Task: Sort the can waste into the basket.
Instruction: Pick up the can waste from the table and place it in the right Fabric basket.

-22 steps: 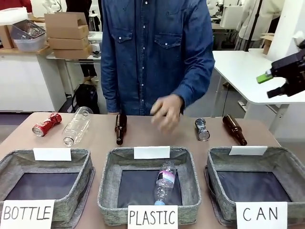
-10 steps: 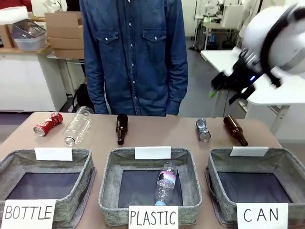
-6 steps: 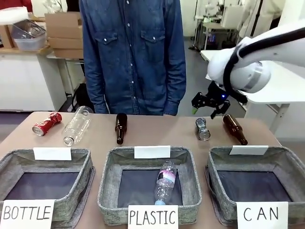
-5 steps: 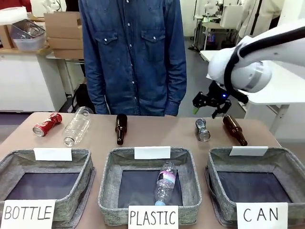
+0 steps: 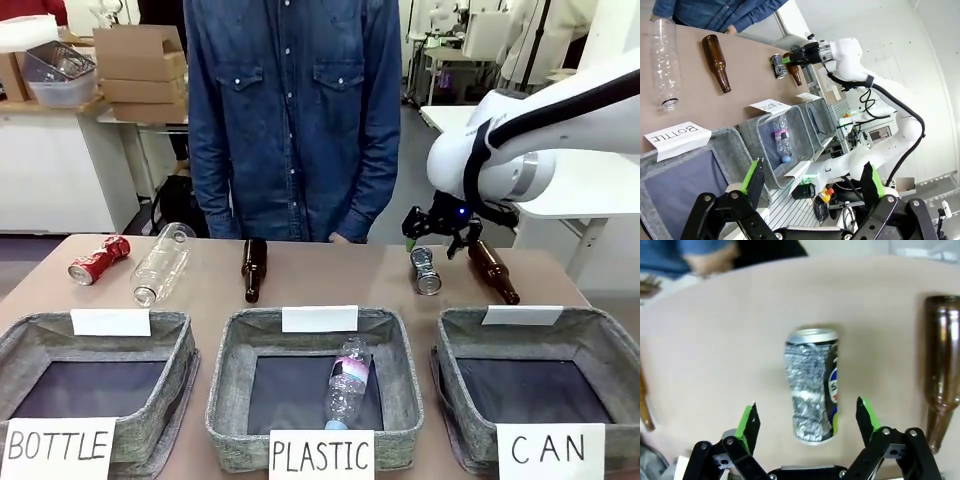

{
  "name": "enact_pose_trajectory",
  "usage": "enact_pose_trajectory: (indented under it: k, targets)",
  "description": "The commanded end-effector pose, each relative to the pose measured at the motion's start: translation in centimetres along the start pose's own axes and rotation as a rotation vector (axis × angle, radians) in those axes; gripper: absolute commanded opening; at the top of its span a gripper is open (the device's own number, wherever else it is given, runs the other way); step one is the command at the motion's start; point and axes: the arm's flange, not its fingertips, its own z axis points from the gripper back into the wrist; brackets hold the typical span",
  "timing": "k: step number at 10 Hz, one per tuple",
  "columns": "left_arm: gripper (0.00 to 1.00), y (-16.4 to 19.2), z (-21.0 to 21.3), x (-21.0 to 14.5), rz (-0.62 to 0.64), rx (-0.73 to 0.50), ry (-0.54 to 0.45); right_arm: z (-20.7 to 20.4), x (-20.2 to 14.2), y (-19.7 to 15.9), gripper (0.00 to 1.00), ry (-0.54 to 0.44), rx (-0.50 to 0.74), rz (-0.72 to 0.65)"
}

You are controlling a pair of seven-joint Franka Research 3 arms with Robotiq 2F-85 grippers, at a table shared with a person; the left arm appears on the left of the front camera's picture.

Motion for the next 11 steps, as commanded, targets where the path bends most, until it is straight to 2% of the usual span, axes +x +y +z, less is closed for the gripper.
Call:
enact_pose_trajectory:
  k: [1, 3, 6, 7, 8, 9, 10, 11]
  targets:
    - [1.00, -0.2, -0.1, 0.0, -0.019, -0.020, -0.016, -0.9, 1.6, 1.4, 1.00, 0.040, -0.047, -0.023]
    - [1.00, -0.2, -0.1, 0.0, -0.019, -0.020, -0.016, -2.8, 2.1, 2.2, 1.00, 0.080, -0.082, -0.031]
    - [1.00, -0.2, -0.1, 0.0, -0.019, -0.020, -0.016, -3.5, 2.4, 3.1, 1.00, 0.090, -0.134, -0.031]
    - [1.00, -0.2, -0.1, 0.0, -0.019, -0.020, -0.016, -3.9, 2.4, 3.2, 0.41, 0.094, -0.165, -0.036]
    - [1.00, -0.2, -0.1, 0.0, -0.019, -0.020, -0.016, -4.2, 2.4, 3.4, 0.41, 0.101, -0.180, -0.037]
    - [1.00, -0.2, -0.1, 0.0, -0.019, -0.020, -0.016, -4.5, 2.4, 3.5, 0.00, 0.112, -0.195, -0.033]
    - [1.00, -0.2, -0.1, 0.0, -0.019, -0.020, -0.016, -4.9, 2.4, 3.5, 0.40, 0.117, -0.207, -0.040]
    - [1.00, -0.2, -0.1, 0.0, -0.019, -0.020, -0.016, -5.1, 2.4, 3.5, 0.00, 0.122, -0.219, -0.041]
